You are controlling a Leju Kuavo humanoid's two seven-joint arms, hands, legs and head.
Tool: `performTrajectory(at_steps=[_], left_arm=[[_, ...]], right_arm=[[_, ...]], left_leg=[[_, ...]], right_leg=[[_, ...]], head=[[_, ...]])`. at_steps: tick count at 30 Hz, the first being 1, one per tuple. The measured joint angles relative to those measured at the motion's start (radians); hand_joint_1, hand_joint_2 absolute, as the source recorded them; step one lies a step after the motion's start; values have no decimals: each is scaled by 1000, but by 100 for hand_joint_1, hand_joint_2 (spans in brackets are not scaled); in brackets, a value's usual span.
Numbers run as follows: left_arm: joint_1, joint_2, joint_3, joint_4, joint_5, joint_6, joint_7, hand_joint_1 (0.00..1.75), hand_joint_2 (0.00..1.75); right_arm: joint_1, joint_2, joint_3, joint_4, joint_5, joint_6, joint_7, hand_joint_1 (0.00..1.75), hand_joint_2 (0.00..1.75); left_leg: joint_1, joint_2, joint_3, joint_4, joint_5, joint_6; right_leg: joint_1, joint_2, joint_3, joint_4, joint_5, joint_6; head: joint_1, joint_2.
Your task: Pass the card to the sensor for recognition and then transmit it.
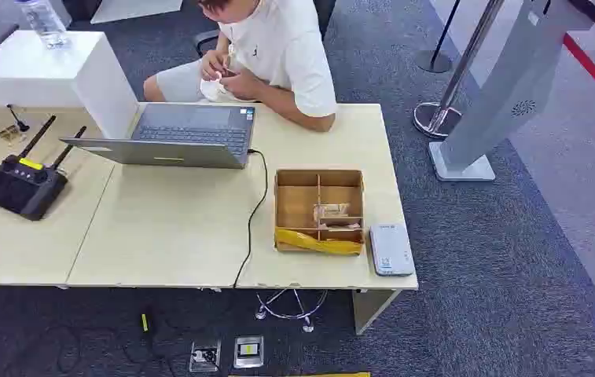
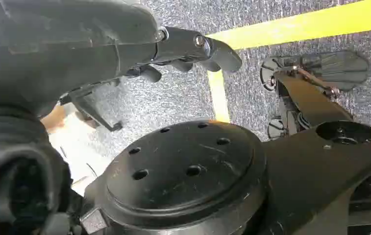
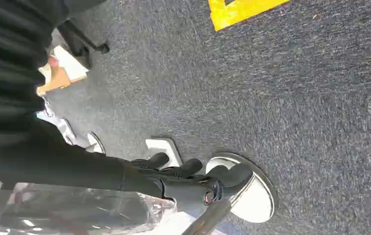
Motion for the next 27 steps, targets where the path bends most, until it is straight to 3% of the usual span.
performTrajectory(at_steps=[19,21,27], left_arm=[[0,8,-16,-13,4,0,3,0,0],[0,8,-16,-16,10,0,3,0,0],[0,8,-20,-24,13,0,-6,0,0]], right_arm=[[0,0,-1,0,-34,-12,-15,0,175],[-1,0,-13,0,-127,-7,-60,0,175],[-12,-29,-84,0,-570,41,-222,0,175]], left_leg=[[0,0,0,0,0,0],[0,0,0,0,0,0],[0,0,0,0,0,0]], right_leg=[[0,0,0,0,0,0],[0,0,0,0,0,0],[0,0,0,0,0,0]], head=[[0,0],[0,0],[1,0]])
